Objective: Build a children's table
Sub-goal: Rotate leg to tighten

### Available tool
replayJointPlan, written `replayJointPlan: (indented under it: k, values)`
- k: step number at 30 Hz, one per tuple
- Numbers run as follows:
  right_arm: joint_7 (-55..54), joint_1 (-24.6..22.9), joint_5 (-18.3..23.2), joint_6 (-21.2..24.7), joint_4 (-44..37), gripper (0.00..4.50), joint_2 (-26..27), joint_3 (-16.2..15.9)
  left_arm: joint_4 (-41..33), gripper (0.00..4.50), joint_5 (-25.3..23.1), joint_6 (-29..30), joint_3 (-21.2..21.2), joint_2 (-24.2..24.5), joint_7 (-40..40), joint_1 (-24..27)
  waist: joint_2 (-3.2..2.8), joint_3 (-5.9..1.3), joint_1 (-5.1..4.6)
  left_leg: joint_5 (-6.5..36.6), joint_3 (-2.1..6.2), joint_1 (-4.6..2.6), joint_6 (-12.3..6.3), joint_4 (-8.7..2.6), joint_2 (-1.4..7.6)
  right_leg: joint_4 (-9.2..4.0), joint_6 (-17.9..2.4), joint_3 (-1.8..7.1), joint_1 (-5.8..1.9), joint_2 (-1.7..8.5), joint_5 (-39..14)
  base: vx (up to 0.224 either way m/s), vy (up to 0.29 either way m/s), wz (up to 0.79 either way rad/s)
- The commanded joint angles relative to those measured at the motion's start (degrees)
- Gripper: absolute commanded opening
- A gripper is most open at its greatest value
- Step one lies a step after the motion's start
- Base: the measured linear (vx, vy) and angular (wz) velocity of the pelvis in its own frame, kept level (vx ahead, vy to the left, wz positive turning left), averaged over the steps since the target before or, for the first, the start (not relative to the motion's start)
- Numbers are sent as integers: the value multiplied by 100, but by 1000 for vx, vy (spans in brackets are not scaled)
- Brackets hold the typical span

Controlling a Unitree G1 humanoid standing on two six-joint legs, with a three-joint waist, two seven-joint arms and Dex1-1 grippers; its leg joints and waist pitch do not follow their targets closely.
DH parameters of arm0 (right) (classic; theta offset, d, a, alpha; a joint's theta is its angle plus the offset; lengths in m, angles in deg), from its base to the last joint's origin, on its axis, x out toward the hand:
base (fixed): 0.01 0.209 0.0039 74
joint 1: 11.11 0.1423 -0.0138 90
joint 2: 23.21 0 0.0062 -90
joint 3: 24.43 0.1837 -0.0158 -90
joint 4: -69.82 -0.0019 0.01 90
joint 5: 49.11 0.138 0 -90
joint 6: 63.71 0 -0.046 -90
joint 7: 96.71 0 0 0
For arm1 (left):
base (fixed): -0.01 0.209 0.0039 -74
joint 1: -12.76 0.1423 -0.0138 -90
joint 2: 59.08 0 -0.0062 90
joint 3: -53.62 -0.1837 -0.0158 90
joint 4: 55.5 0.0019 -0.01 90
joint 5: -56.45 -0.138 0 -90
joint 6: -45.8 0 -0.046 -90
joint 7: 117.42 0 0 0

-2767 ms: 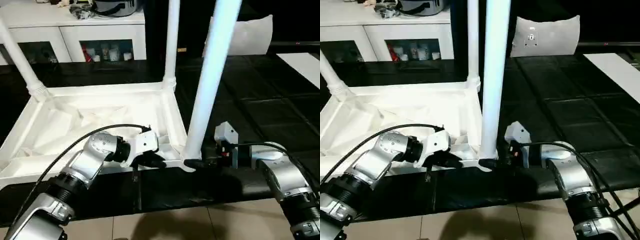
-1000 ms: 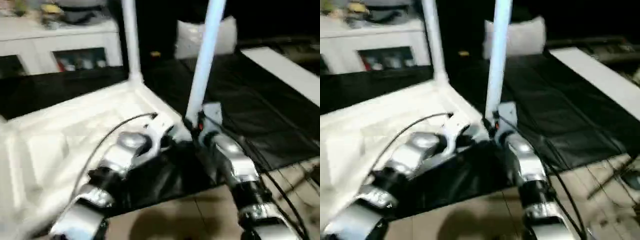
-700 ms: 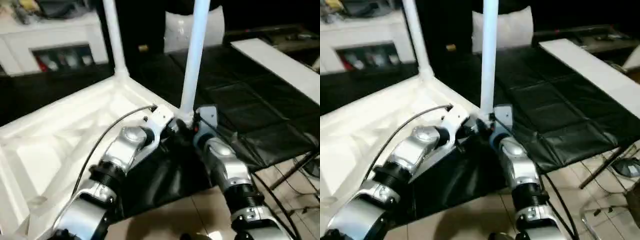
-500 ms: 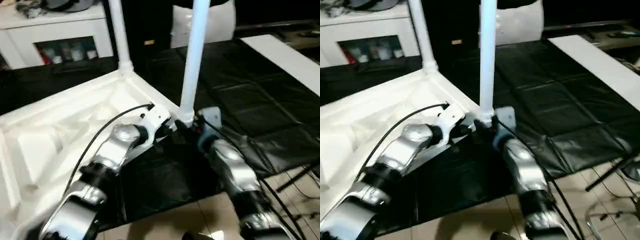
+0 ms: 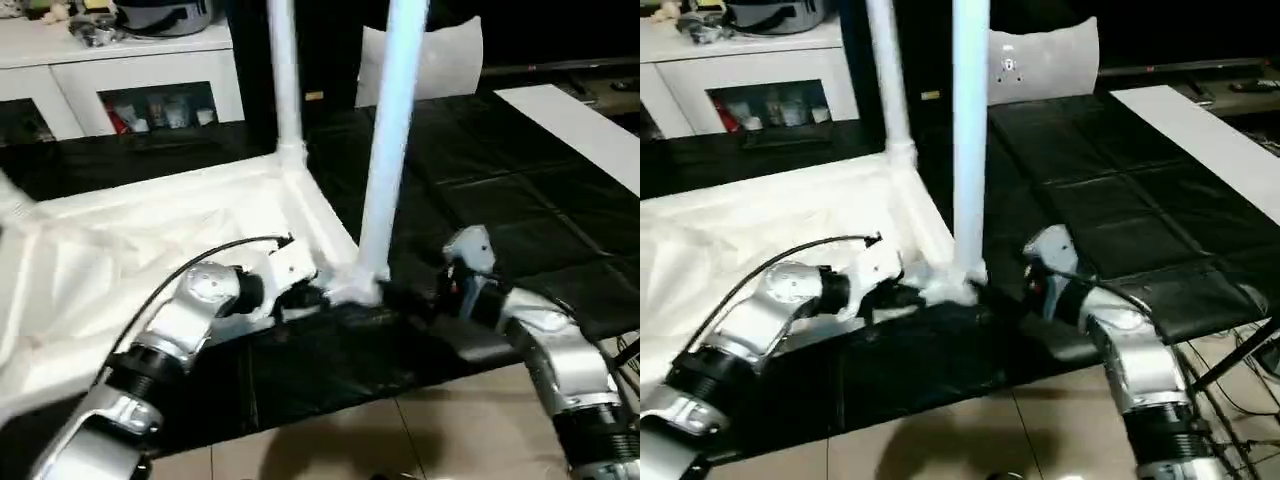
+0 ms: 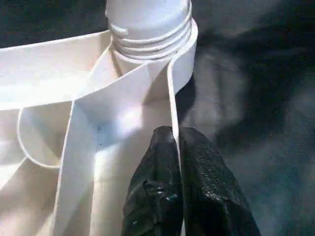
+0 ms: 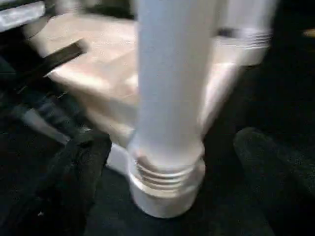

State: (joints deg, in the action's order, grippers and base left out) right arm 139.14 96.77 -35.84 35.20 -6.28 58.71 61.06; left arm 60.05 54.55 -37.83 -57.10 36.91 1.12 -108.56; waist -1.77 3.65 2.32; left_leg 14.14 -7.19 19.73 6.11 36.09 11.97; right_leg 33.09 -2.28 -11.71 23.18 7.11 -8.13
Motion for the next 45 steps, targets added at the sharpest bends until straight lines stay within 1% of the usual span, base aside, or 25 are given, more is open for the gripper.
replayJointPlan:
  k: [1, 3, 5, 6, 7, 8, 9, 10, 11, 12, 13, 14, 15, 16, 19, 22, 25, 27, 28, 29, 30, 33, 34, 38, 45]
  values:
    - [321, 97, 50, 81, -81, 446, -98, -71, -123, 0, -114, -171, -291, 113, -427, 33, 62, -391, -9, 1186, -76, 19, -412, -472, 94, -609, -45, 321, -340, 243, -3049, 0, 0, 0]
    - [559, 202, 2, -27, 73, 446, -196, -153, -138, 0, -119, -290, -359, 212, -614, 25, 57, -411, -13, 1145, -48, 61, -384, -504, 120, -532, -236, 360, -369, 253, -2715, 0, 0, 0]
    - [685, 239, 12, -74, 133, 446, -234, -187, -146, 0, -104, -361, -384, 251, -707, 22, 57, -424, -4, 1039, -45, 76, -395, -507, 127, -499, -311, 380, -375, 262, -2548, 0, 0, 0]
    - [981, 302, 40, -148, 230, 446, -337, -293, -203, 0, -42, -444, -424, 341, -908, 32, 89, -470, 20, 760, -53, 81, -450, -490, 142, -415, -486, 421, -386, 270, -2157, 0, 0, 0]
    - [981, 302, 40, -148, 230, 446, -337, -293, -203, 0, -42, -444, -424, 341, -908, 32, 89, -470, 20, 760, -53, 81, -450, -490, 142, -415, -486, 421, -386, 270, -2157, 0, 0, 0]
    - [1123, 341, 36, -190, 271, 430, -374, -350, -237, 0, -12, -484, -447, 379, -1024, 31, 71, -474, 31, 526, -64, 83, -510, -481, 160, -368, -646, 453, -372, 263, -1834, 0, 0, 0]
    - [1234, 368, 19, -229, 295, 430, -392, -386, -261, 0, -1, -529, -466, 410, -1119, 34, 113, -495, 46, 313, -69, 107, -562, -469, 168, -307, -788, 472, -393, 260, -1488, 0, 0, 0]
    - [1234, 368, 19, -229, 295, 420, -392, -386, -261, 0, -1, -529, -466, 410, -1119, 34, 112, -510, 84, 118, -75, 109, -620, -461, 159, -252, -886, 480, -407, 264, -1235, 0, 0, 0]
    - [1364, 410, 25, -231, 313, 409, -403, -431, -303, 0, 10, -572, -496, 444, -1227, 39, 130, -508, 93, 44, -84, 108, -652, -457, 159, -245, -910, 485, -402, 264, -1177, 0, 0, 0]
    - [1598, 500, 73, -213, 370, 409, -421, -500, -347, 0, 35, -695, -530, 493, -1425, 49, 123, -510, 114, -67, -89, 112, -696, -451, 150, -228, -944, 486, -412, 265, -1119, 0, 0, 0]
    - [1598, 500, 73, -213, 370, 397, -421, -500, -347, 0, 35, -695, -530, 493, -1425, 49, 134, -518, 120, -121, -91, 119, -734, -446, 146, -215, -961, 482, -422, 264, -1112, 0, 0, 0]
    - [1696, 534, 91, -203, 394, 385, -425, -527, -369, 0, 36, -724, -538, 504, -1472, 58, 144, -514, 123, -145, -95, 117, -740, -446, 153, -215, -959, 484, -417, 264, -1122, 0, 0, 0]
    - [1759, 562, 96, -231, 431, 375, -426, -544, -376, 0, 35, -743, -543, 511, -1496, 61, 131, -503, 141, -96, -104, 101, -731, -449, 160, -234, -952, 487, -405, 270, -1228, 0, 0, 0]
    - [1833, 584, 123, -220, 451, 369, -420, -563, -398, 0, 26, -760, -560, 521, -1515, 68, 142, -500, 157, -64, -108, 95, -698, -455, 167, -247, -924, 490, -403, 270, -1320, 0, 0, 0]
    - [2007, 607, 184, -189, 464, 340, -425, -608, -452, 0, 38, -761, -591, 545, -1550, 85, 136, -496, 197, 55, -108, 80, -601, -473, 185, -257, -860, 493, -396, 267, -1439, 0, 0, 0]
    - [2238, 618, 233, -118, 449, 324, -457, -674, -483, 0, 41, -797, -616, 565, -1617, 98, 163, -499, 225, 175, -119, 78, -535, -486, 183, -264, -814, 503, -403, 268, -1522, 0, 0, 0]
    - [2380, 628, 225, -55, 472, 294, -493, -725, -512, 0, 32, -797, -614, 568, -1671, 114, 187, -488, 232, 246, -133, 86, -477, -496, 170, -278, -752, 512, -408, 263, -1650, 0, 0, 0]
    - [2431, 630, 213, -35, 481, 287, -506, -745, -512, 0, 26, -796, -615, 568, -1669, 115, 203, -482, 234, 360, -146, 79, -436, -505, 164, -290, -695, 522, -410, 259, -1806, 0, 0, 0]
    - [2462, 631, 199, -35, 492, 267, -518, -754, -503, 0, 19, -800, -621, 569, -1657, 109, 220, -469, 230, 468, -159, 69, -403, -515, 150, -316, -641, 537, -401, 252, -1978, 0, 0, 0]
    - [2462, 631, 199, -35, 492, 267, -518, -754, -503, 0, 19, -800, -621, 569, -1657, 109, 217, -466, 230, 511, -161, 69, -389, -519, 143, -323, -614, 543, -407, 256, -2065, 0, 0, 0]
    - [2462, 632, 155, -113, 519, 255, -522, -762, -494, 0, 18, -802, -633, 576, -1644, 101, 212, -472, 234, 538, -169, 42, -375, -518, 142, -338, -593, 557, -389, 252, -2129, 0, 0, 0]
    - [2420, 654, 122, -239, 625, 239, -494, -753, -492, 0, 15, -781, -631, 568, -1640, 97, 221, -477, 239, 485, -179, 26, -389, -518, 146, -325, -663, 574, -374, 242, -2014, 0, 0, 0]
    - [2420, 654, 122, -239, 625, 217, -494, -753, -492, 0, 15, -781, -631, 568, -1640, 97, 221, -479, 241, 477, -179, 29, -394, -517, 145, -321, -670, 573, -376, 243, -2006, 0, 0, 0]
    - [2470, 655, 168, -151, 610, 196, -486, -746, -510, 0, 24, -752, -618, 566, -1654, 117, 223, -479, 240, 446, -179, 29, -418, -515, 149, -306, -720, 576, -376, 232, -1929, 0, 0, 0]
    - [2525, 600, 207, -93, 586, 191, -470, -776, -445, 0, 40, -723, -598, 574, -1651, 110, 215, -483, 243, 436, -180, 30, -421, -514, 151, -301, -744, 579, -381, 234, -1897, 0, 0, 0]
